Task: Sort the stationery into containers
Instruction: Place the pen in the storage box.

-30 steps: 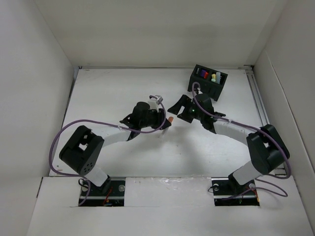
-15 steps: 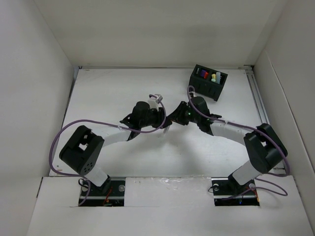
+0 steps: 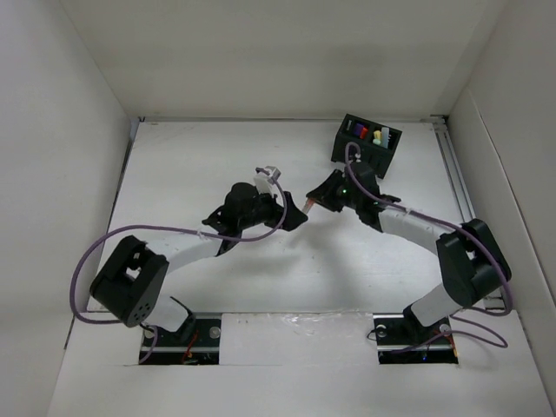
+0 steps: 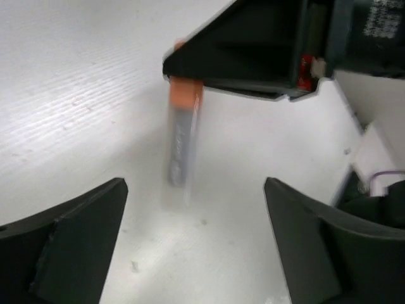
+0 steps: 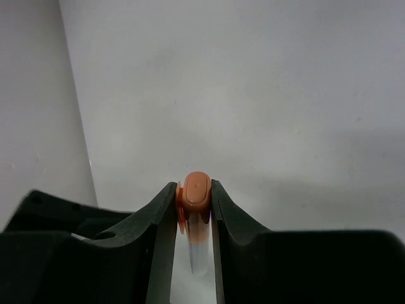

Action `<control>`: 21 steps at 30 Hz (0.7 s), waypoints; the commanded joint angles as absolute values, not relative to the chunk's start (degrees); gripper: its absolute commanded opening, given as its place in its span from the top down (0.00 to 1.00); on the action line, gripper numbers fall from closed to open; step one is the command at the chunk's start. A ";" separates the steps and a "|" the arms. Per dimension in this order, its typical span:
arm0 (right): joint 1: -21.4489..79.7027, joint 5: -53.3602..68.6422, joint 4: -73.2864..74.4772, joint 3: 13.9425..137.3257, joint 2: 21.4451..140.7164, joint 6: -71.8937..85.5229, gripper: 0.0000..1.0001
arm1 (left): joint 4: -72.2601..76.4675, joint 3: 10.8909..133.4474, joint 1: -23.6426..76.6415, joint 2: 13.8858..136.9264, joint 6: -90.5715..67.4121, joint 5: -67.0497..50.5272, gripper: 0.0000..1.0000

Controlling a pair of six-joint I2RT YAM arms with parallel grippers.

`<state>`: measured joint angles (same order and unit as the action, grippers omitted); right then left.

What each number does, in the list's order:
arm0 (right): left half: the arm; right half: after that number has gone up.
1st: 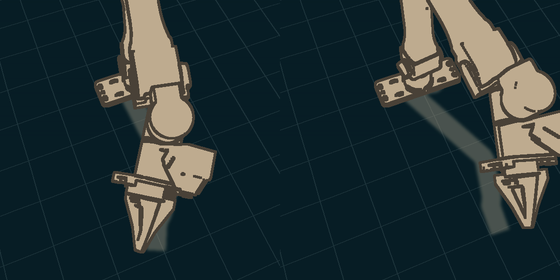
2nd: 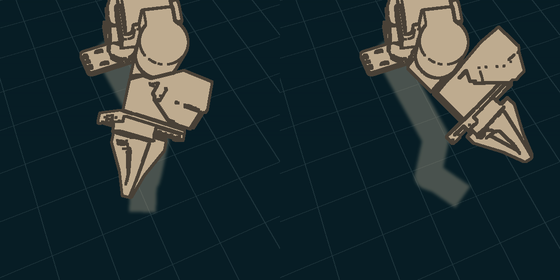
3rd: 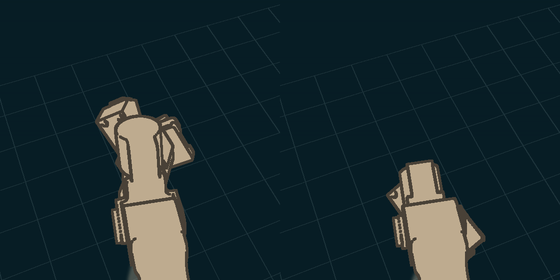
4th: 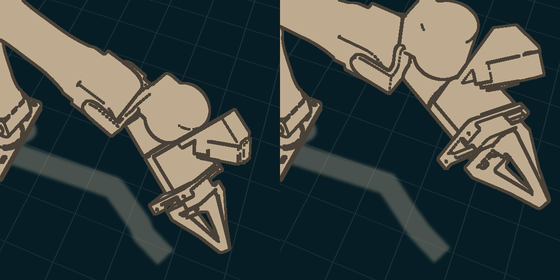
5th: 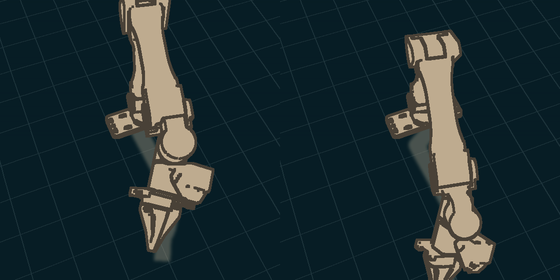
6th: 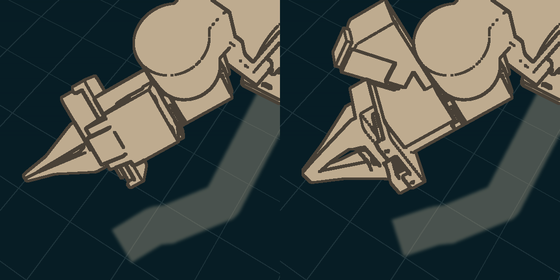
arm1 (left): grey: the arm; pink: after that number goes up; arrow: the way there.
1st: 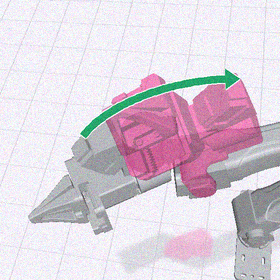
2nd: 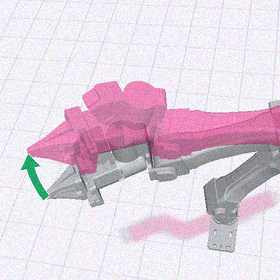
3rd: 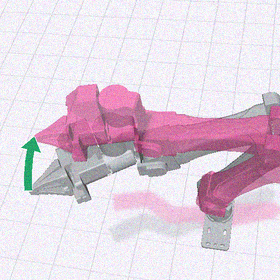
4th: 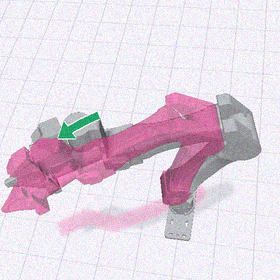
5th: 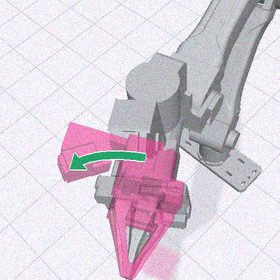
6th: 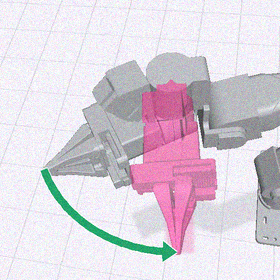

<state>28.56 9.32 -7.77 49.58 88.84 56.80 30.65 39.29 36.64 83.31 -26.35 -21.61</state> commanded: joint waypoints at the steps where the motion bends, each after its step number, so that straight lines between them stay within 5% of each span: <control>1: 25.06 3.01 -7.56 55.19 84.81 56.52 1.00 | 34.28 37.54 36.56 76.56 -26.19 -21.88 0.07; 2: 22.87 2.38 -6.78 56.59 84.03 56.51 1.00 | 34.28 36.40 36.56 75.33 -26.19 -21.88 0.00; 12: 5.38 -16.21 1.05 68.02 81.21 54.15 1.00 | 32.34 33.23 36.56 64.51 -26.71 -19.34 0.00; 21: 4.31 -38.66 9.75 83.75 92.45 45.97 1.00 | 32.87 31.99 36.56 62.23 -28.56 -23.73 0.00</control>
